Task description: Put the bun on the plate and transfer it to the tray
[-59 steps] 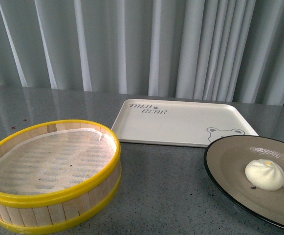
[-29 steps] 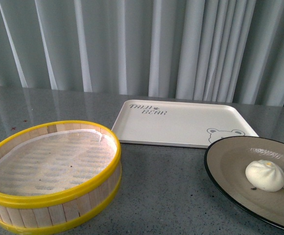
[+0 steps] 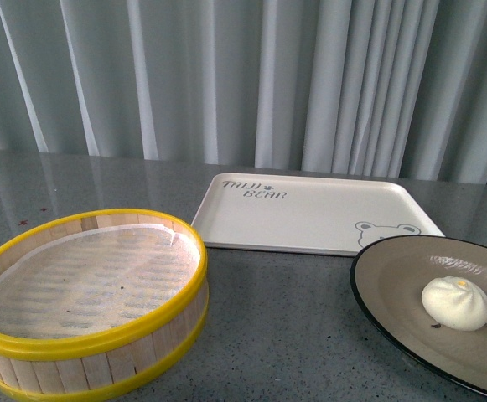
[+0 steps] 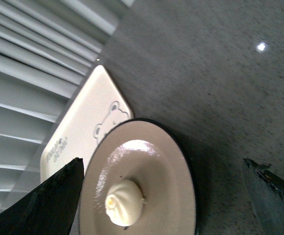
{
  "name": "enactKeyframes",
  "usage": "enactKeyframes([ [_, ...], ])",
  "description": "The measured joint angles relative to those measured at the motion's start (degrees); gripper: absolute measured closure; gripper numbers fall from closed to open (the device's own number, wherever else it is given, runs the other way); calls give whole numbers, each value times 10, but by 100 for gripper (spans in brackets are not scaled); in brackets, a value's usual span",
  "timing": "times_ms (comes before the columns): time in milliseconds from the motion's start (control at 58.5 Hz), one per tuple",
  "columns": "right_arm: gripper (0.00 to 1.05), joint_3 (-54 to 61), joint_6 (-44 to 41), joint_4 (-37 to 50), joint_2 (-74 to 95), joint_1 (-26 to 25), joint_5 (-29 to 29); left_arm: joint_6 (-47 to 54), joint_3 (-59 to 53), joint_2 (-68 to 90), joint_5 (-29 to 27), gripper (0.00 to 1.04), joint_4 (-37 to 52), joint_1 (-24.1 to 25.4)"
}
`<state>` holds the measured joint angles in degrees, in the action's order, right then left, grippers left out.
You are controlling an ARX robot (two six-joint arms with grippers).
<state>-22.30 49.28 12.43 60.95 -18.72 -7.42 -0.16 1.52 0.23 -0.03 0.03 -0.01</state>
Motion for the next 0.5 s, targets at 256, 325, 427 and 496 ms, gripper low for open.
enactKeyframes([
  [256,8,22,-3,25,25,-23,10,0,0,0,0,7,0,0],
  [325,8,23,-7,50,52,-21,26,0,0,0,0,7,0,0],
  [427,8,22,-1,93,118,-13,11,0,0,0,0,7,0,0],
  [496,8,14,17,128,165,-4,-29,0,0,0,0,7,0,0],
])
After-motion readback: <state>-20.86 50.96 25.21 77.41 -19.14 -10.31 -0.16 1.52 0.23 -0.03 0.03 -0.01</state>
